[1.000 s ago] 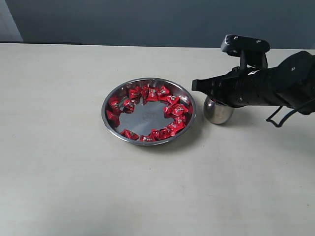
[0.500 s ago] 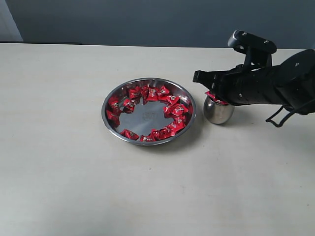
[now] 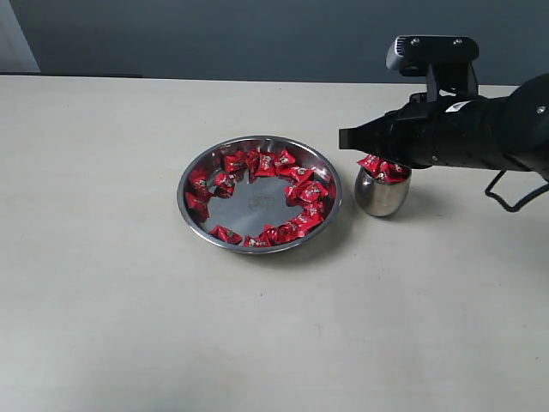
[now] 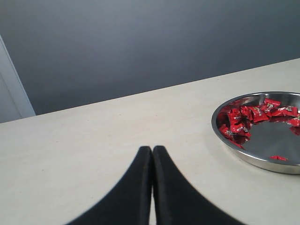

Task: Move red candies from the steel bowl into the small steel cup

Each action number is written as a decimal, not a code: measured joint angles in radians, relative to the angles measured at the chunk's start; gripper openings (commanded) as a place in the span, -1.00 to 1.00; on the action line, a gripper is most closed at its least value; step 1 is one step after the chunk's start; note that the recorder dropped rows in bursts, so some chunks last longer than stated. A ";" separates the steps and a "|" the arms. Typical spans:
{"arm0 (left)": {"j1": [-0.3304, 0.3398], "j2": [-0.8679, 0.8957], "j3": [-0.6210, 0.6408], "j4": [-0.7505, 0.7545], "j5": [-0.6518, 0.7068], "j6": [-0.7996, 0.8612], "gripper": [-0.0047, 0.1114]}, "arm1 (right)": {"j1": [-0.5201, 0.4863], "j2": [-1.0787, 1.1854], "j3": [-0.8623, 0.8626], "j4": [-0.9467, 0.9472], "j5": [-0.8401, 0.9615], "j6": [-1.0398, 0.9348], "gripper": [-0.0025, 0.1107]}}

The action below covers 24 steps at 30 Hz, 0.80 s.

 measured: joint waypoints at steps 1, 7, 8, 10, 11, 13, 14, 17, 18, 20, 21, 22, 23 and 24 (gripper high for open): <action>0.000 0.000 0.000 0.000 0.000 0.000 -0.89 | 0.000 -0.009 0.000 -0.008 0.013 0.000 -0.96; 0.000 0.000 0.000 0.000 0.000 0.000 -0.89 | 0.000 -0.056 0.000 -0.036 0.100 0.000 -0.96; 0.000 0.000 0.000 0.000 0.000 0.000 -0.89 | 0.000 -0.063 0.003 -0.041 0.101 0.000 -0.96; 0.000 0.000 0.000 0.000 0.000 0.000 -0.89 | 0.000 -0.078 0.017 -0.048 0.102 0.000 -0.96; 0.000 0.000 0.000 0.000 0.000 0.000 -0.89 | 0.000 -0.088 0.030 -0.053 0.102 0.000 -0.96; 0.000 0.000 0.000 0.000 0.000 0.000 -0.89 | 0.000 -0.118 0.064 -0.056 0.089 0.000 -0.96; 0.000 0.000 0.000 0.000 0.000 0.000 -0.89 | 0.000 -0.136 0.090 -0.056 0.071 0.000 -0.96; 0.000 0.000 0.000 0.000 0.000 0.000 -0.89 | 0.000 -0.193 0.184 -0.049 -0.015 0.000 -0.96; 0.000 0.000 0.000 0.000 0.000 0.000 -0.89 | 0.000 -0.214 0.216 -0.047 -0.038 0.000 -0.96; 0.000 0.000 0.000 0.000 0.000 0.000 -0.89 | 0.000 -0.254 0.272 -0.044 -0.076 0.000 -0.96; 0.000 0.000 0.000 0.000 0.000 0.000 -0.89 | 0.000 -0.281 0.302 -0.044 -0.100 0.000 -0.96; 0.000 0.000 0.000 0.000 0.000 0.000 -0.89 | 0.000 -0.312 0.327 -0.044 -0.117 0.000 -0.96; 0.000 0.000 0.000 0.000 0.000 0.000 -0.89 | 0.000 -0.346 0.355 -0.044 -0.139 0.000 -0.96; 0.000 0.000 0.000 0.000 0.000 0.000 -0.89 | 0.000 -0.383 0.382 -0.042 -0.163 0.000 -0.96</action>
